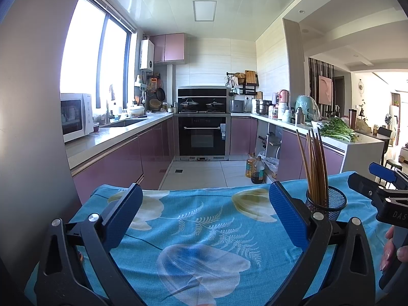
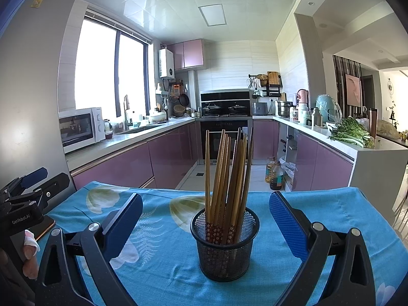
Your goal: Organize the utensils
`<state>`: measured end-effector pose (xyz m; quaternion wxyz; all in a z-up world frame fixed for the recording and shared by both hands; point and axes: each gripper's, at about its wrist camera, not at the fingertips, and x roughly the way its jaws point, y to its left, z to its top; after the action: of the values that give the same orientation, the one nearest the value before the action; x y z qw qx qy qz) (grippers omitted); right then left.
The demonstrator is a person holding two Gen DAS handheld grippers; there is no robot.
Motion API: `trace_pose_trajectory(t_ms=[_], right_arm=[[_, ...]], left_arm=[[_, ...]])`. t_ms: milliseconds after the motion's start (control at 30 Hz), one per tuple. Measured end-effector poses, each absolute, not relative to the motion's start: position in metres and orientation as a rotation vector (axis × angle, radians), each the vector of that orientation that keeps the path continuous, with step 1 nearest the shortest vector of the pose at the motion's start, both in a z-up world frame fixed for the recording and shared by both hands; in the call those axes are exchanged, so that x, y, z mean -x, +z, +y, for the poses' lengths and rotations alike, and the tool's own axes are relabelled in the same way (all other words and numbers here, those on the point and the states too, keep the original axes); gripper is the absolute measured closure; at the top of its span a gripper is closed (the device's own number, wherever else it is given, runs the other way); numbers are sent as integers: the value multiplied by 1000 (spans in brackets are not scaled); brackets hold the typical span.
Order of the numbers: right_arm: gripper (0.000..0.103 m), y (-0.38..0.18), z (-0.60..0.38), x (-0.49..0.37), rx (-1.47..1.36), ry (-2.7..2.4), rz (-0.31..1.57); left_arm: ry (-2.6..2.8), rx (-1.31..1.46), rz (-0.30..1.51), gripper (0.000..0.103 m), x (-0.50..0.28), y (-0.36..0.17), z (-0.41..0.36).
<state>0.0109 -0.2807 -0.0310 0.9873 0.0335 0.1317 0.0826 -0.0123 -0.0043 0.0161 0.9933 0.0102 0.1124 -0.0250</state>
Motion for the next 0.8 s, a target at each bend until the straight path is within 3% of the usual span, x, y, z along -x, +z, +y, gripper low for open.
trace_pose_trajectory(t_ms=[800], right_arm=[[7, -35, -278, -12, -69, 162, 263]], left_arm=[[-50, -20, 226, 5, 12, 16, -4]])
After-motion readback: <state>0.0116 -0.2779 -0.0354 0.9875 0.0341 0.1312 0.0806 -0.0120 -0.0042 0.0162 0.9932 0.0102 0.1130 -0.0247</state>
